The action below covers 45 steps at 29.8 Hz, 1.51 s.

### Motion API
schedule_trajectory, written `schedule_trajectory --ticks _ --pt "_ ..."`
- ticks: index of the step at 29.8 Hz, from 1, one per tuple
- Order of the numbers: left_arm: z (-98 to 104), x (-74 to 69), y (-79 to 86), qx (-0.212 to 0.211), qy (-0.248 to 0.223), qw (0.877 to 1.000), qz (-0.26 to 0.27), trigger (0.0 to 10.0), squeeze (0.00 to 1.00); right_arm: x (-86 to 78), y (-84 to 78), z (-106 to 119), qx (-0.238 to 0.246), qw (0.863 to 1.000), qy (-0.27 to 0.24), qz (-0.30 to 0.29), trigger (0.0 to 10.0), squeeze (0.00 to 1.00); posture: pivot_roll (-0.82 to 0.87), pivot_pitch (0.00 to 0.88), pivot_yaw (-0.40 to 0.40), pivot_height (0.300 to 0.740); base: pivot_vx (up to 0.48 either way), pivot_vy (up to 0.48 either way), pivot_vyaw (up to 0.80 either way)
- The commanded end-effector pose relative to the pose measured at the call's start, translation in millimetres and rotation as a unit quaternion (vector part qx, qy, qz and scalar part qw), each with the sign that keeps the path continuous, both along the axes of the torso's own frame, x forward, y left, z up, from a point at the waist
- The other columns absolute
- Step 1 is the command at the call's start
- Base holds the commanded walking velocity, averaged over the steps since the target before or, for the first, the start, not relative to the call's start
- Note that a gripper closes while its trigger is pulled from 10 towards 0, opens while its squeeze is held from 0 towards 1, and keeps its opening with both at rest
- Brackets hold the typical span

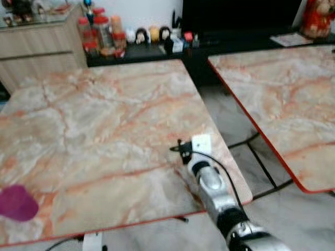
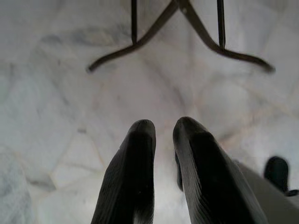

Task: Setting the table

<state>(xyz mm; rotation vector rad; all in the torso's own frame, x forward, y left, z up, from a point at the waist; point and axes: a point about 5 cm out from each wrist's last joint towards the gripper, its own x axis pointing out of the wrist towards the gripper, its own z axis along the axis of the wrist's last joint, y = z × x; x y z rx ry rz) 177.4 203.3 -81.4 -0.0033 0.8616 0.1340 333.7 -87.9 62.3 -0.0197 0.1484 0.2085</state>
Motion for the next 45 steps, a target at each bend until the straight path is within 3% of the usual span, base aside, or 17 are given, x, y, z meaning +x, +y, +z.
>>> schedule_trajectory --ticks 1,11,22,23,26,27,29,30,45 --pt "-5 -9.7 -3.3 -0.007 0.017 1.000 0.003 10.0 0.00 -2.9 -5.6 -4 -0.004 1.000 0.007 -0.005 10.0 0.00 -0.02 0.000 0.037 0.740 0.000 0.000 0.00" --pt "-6 -12.2 -1.4 -0.005 0.021 1.000 0.002 10.0 0.00 -16.6 -15.0 -9 -0.009 1.000 0.015 -0.017 10.0 0.00 -0.03 0.000 0.040 0.740 0.000 0.000 0.00" --pt "-6 -12.4 -2.6 -0.008 0.023 1.000 0.000 10.0 0.00 -18.0 -17.4 -7 -0.009 0.999 0.026 -0.029 10.0 0.00 -0.02 0.000 0.036 0.740 0.000 0.000 0.00" --pt "-7 -12.5 -2.5 -0.008 0.023 1.000 0.000 10.0 0.00 -17.9 -17.9 -6 -0.009 0.999 0.028 -0.032 10.0 1.00 -0.02 0.000 0.036 0.740 0.000 0.000 0.00" --pt "-7 -12.7 -2.3 -0.007 0.023 1.000 0.000 10.0 0.00 -17.7 -19.0 -6 -0.013 0.999 0.033 -0.035 10.0 1.00 -0.02 0.000 0.036 0.740 0.000 0.000 0.00" --pt "-7 -12.8 -2.3 -0.007 0.024 1.000 0.000 10.0 0.00 -17.5 -19.1 -7 -0.014 0.999 0.038 -0.033 10.0 0.48 -0.02 0.000 0.036 0.740 0.000 0.000 0.00" --pt "-7 -13.1 -2.3 -0.007 0.025 1.000 0.000 10.0 0.00 -17.6 -18.8 -8 -0.013 0.999 0.041 -0.030 10.0 0.48 -0.02 0.000 0.036 0.740 0.000 0.000 0.00" --pt "-7 -12.8 -2.6 -0.007 0.025 1.000 0.000 10.0 0.00 -17.4 -18.5 -8 -0.014 0.999 0.044 -0.028 10.0 0.00 -0.02 0.000 0.036 0.740 0.000 0.000 0.00" --pt "-7 -12.0 -5.1 -0.008 0.028 1.000 -0.002 10.0 0.00 -10.2 -6.6 -14 -0.037 0.995 0.092 -0.005 10.0 0.00 -0.02 0.000 0.032 0.740 0.000 0.000 0.00"
